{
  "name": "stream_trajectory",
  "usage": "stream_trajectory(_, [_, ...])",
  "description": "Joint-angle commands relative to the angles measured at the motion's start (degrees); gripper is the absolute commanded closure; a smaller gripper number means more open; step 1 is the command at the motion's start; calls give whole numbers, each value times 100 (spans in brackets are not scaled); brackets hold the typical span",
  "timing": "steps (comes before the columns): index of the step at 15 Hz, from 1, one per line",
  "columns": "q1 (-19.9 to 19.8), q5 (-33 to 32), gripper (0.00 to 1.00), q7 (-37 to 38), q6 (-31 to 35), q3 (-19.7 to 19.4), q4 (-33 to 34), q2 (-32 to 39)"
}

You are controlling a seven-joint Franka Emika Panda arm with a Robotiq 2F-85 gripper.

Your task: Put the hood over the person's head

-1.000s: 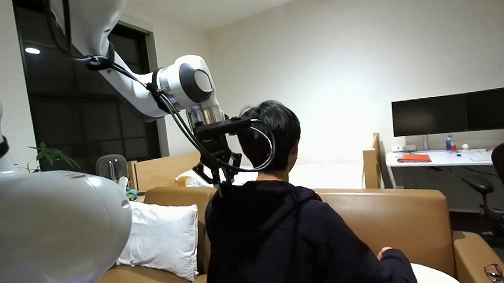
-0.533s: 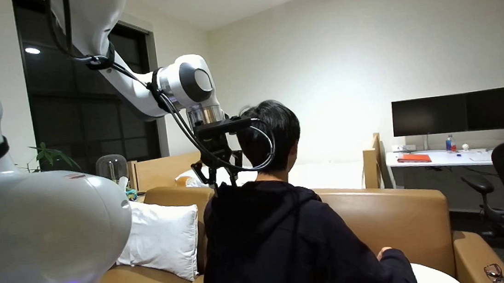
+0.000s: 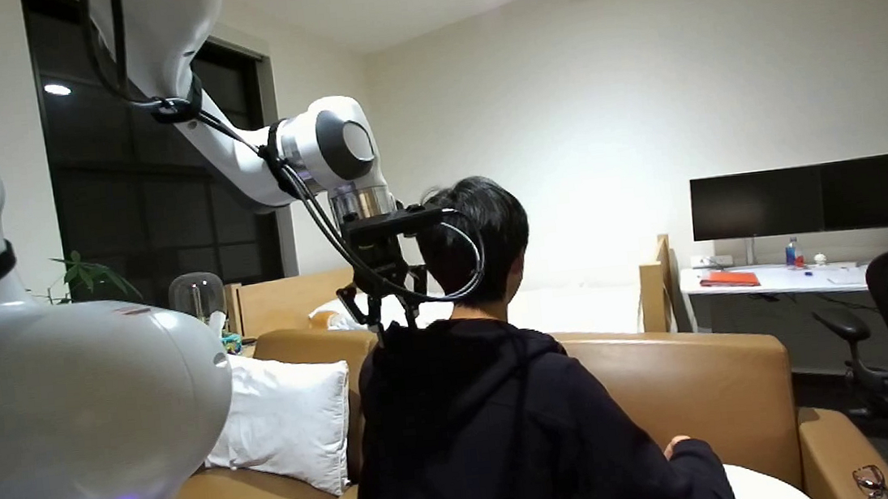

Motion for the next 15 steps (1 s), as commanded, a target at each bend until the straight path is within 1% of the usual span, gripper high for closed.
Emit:
stream_trajectory(1, [-97,51,49,-39,-4,95,6,2])
stream_trajectory(2, [-84,77,24,-53,-10,89,9,16])
stream_trajectory(3, [-89,63,22,-23,-3,105,2,28])
stream_trajectory(5, [-84,69,12,-15,-1,117,-3,44])
stream_trajectory(6, [-84,73,5,-2,-7,126,-3,57])
stream_trajectory(8, [-84,82,0,8,23,134,-10,84])
stream_trajectory(11, [-71,38,0,-73,239,133,-71,71])
stream_trajectory(15, [-153,-192,0,-21,478,202,-53,-28])
